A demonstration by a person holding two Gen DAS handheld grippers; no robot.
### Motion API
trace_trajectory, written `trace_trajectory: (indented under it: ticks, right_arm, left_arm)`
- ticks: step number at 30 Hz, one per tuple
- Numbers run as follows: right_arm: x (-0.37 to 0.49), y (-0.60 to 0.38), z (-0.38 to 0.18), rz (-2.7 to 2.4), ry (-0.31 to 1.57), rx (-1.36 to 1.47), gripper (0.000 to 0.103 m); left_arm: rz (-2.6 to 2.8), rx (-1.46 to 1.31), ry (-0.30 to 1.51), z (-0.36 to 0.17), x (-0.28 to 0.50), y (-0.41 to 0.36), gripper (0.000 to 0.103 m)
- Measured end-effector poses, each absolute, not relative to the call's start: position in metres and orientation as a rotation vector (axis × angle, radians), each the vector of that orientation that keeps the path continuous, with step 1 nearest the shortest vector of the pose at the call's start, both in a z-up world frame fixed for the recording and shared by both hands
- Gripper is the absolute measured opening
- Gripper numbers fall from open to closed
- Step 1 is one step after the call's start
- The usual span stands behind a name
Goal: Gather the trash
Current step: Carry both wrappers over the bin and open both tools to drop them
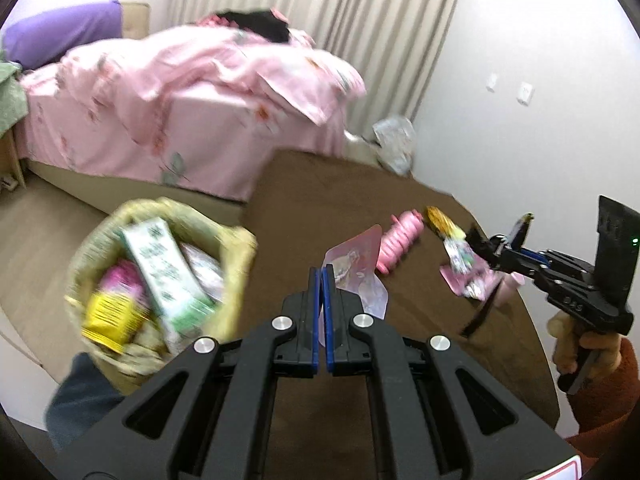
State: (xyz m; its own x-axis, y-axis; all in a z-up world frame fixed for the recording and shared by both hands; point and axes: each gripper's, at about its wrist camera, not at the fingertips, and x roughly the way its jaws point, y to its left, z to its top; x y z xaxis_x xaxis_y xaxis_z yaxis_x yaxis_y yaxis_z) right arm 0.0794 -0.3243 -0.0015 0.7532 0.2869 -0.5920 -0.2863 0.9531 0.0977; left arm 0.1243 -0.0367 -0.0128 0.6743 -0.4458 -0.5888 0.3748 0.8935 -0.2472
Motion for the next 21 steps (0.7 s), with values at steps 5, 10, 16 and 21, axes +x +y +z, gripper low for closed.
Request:
trace_trajectory:
  ticks: [5,10,16,21]
  right_arm:
    - [0.099,-0.291,0.036,0.377,0.576,0.008,0.015]
    - [0.119,-0.243,0.058,0.443,0.535,-0.053,0.015]
    - [0.151,-0.176,0.052,0.551,0.553,-0.129,0.015]
    - [0.185,-0.126,0.033,0.617,0.607,-0.164,0.015]
  left_arm:
    - [-0.358,-0.139,0.624,0.008,0.128,0.012,0.002]
    - [-0.225,-0.168,0.569,0.023,0.131,0.067,0.002]
    - [-0.112,-0.172,0.569,0.020,0.143,0.113,0.002]
    - [-0.098,-0.205,0.643,-0.007,0.162,0.127,0.002]
